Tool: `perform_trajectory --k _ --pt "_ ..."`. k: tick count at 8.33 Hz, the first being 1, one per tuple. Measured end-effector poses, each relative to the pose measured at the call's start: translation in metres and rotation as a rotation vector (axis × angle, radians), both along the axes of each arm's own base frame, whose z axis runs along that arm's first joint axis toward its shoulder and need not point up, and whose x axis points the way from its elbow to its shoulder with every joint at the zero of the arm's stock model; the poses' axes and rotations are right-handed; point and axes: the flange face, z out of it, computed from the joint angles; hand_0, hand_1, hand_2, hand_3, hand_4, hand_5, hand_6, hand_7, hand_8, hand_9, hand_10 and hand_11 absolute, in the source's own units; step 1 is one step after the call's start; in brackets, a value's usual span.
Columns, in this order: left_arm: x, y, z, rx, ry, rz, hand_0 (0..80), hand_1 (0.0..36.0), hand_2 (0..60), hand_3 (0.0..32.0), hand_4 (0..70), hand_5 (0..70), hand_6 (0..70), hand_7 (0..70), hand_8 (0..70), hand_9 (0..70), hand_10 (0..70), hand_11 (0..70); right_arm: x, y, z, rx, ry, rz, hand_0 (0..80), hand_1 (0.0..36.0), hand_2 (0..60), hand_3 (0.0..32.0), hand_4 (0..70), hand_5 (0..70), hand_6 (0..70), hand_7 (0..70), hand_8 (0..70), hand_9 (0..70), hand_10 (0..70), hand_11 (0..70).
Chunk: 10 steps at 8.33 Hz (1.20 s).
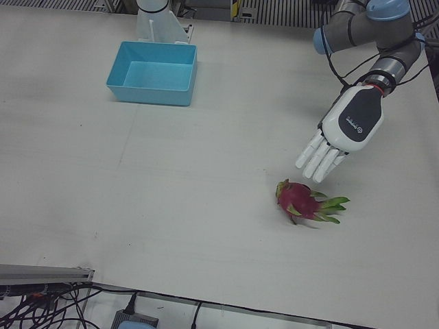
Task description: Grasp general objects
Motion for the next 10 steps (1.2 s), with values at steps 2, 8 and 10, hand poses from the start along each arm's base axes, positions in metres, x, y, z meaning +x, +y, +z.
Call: perform_trajectory --k 2,8,10 --pt "0.008 -0.002 0.003 0.031 -0.101 -0.082 80.0 29.8 0.0 0.0 0.0 0.0 0.0 0.0 0.0 0.0 0.0 0.0 0.000 0.000 0.000 0.000 0.000 0.000 0.0 0.0 0.0 0.0 0.0 0.0 0.0 0.0 0.0 0.0 0.0 0.0" --pt "0.156 -0.049 0.008 -0.110 -0.197 -0.047 80.0 27.1 0.0 7.0 0.0 0.0 0.0 0.0 0.0 0.0 0.0 0.0 0.000 0.000 0.000 0.000 0.001 0.000 0.0 0.0 0.0 0.0 0.0 0.0 0.0 0.0 0.0 0.0 0.0 0.0" --pt "0.169 -0.064 0.012 -0.145 -0.262 -0.050 80.0 28.6 0.0 13.0 0.0 0.0 0.0 0.0 0.0 0.0 0.0 0.0 0.000 0.000 0.000 0.000 0.001 0.000 0.0 0.0 0.0 0.0 0.0 0.0 0.0 0.0 0.0 0.0 0.0 0.0"
